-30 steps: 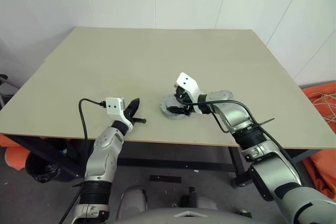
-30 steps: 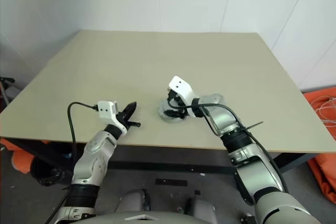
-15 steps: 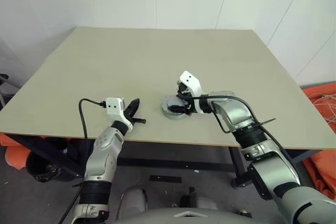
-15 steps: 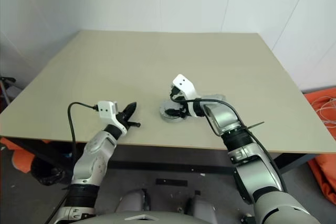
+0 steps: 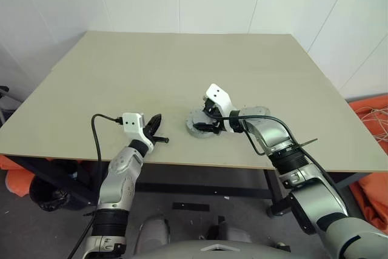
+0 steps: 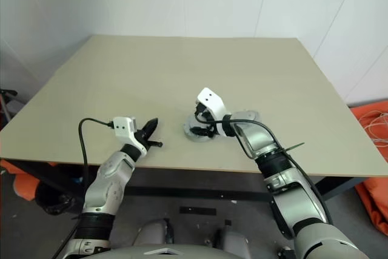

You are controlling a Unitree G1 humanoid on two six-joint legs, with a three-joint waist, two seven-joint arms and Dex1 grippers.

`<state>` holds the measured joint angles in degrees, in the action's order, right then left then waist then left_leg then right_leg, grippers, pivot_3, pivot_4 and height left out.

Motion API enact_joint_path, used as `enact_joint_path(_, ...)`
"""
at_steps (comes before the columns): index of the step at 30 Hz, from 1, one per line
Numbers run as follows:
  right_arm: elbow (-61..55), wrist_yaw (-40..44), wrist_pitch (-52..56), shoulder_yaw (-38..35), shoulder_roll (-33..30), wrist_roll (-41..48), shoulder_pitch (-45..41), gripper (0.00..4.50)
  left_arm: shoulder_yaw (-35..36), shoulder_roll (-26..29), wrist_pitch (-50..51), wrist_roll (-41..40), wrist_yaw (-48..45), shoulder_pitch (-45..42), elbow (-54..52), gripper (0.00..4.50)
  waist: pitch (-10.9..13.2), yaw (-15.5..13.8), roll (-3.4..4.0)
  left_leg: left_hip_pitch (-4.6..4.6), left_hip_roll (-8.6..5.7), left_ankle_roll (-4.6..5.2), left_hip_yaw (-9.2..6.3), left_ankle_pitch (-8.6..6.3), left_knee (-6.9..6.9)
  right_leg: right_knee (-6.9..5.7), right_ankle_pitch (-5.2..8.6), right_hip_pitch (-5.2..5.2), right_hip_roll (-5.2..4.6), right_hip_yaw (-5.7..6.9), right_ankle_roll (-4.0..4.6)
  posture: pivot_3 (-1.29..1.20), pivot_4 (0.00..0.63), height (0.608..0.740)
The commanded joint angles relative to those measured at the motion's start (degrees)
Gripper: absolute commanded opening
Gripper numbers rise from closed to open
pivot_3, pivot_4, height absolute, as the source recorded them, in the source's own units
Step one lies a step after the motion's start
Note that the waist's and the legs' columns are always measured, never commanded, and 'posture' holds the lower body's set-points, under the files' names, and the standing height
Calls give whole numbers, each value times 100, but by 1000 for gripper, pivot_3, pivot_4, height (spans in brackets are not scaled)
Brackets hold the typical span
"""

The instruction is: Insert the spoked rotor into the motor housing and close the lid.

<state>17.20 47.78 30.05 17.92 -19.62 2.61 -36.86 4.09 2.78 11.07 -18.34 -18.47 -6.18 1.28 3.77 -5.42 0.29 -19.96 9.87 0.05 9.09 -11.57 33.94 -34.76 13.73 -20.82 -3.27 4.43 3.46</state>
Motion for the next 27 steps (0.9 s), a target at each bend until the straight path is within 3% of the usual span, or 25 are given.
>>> enact_joint_path(1,17,-157,52,91,-55,-211,140,3142,63,38,67,-164,-38,-295,-216,0,0,-2,0,0,0,0,0,0,0,0,0,0,0,0,0,0,0,740)
enact_joint_path(5,-2,-172,75,106,-51,-204,154,3142,60,216,205,-259,-309,-904,86,0,0,-8,0,0,0,0,0,0,0,0,1,0,0,0,-1,0,0,740)
enact_joint_path(13,-38,-255,131,105,48,-179,144,3142,-432,725,896,-435,-1994,-2284,1476,0,-1,11,1,4,-2,-4,1,2,-2,-1,-1,-1,0,-5,-1,0,0,740)
enact_joint_path(19,-124,-306,177,76,92,-175,169,3142,-636,784,1692,-556,-2650,-2601,1876,0,-1,10,1,7,-3,-29,14,19,-54,-4,-21,-22,0,-5,39,0,0,740)
enact_joint_path(27,-187,-360,212,65,126,-164,180,3142,-820,828,2216,-429,-2777,-2638,1908,0,-1,10,1,17,-2,-33,17,21,-66,-2,-2,-22,0,-5,7,0,0,740)
